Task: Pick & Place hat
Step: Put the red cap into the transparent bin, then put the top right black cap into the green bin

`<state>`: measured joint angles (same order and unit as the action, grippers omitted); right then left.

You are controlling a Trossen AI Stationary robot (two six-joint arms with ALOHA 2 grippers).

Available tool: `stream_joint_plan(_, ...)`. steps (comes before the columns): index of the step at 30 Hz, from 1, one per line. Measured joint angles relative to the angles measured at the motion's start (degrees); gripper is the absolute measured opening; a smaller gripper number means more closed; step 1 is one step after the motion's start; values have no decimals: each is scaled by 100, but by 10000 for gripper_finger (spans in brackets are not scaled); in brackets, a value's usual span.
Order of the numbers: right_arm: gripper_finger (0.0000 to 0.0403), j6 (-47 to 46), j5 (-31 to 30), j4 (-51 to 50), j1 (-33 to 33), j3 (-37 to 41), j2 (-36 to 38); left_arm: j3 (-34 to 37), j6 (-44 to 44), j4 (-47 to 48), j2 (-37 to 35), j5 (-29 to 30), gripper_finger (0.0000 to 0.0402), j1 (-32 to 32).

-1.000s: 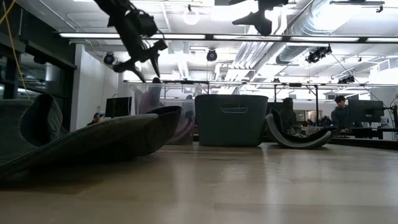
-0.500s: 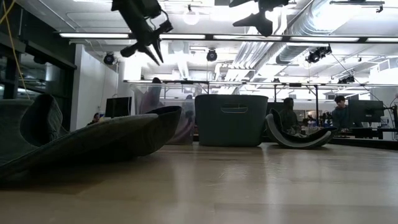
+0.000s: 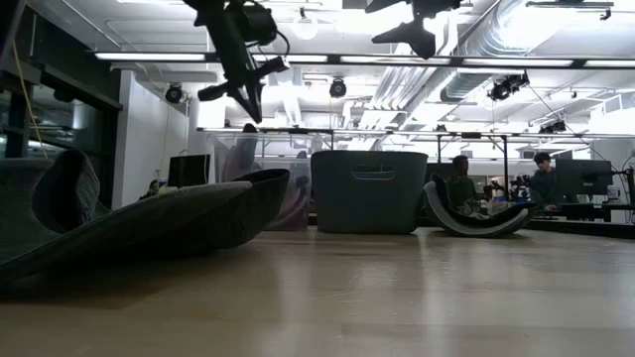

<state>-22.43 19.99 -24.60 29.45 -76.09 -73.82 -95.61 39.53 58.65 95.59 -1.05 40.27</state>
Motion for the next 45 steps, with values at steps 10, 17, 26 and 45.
stream_joint_plan(10,255,-64,2,0,2,0,0,3,-95,524,431,492,0,-92)
stream_joint_plan(17,255,-64,-7,-2,0,0,0,0,-167,461,413,790,0,-103)
stream_joint_plan(26,255,-51,-10,-1,2,0,0,-71,-177,155,488,860,0,-133)
stream_joint_plan(45,255,471,-185,112,122,-2,407,-1193,-481,-275,431,-790,0,-133)
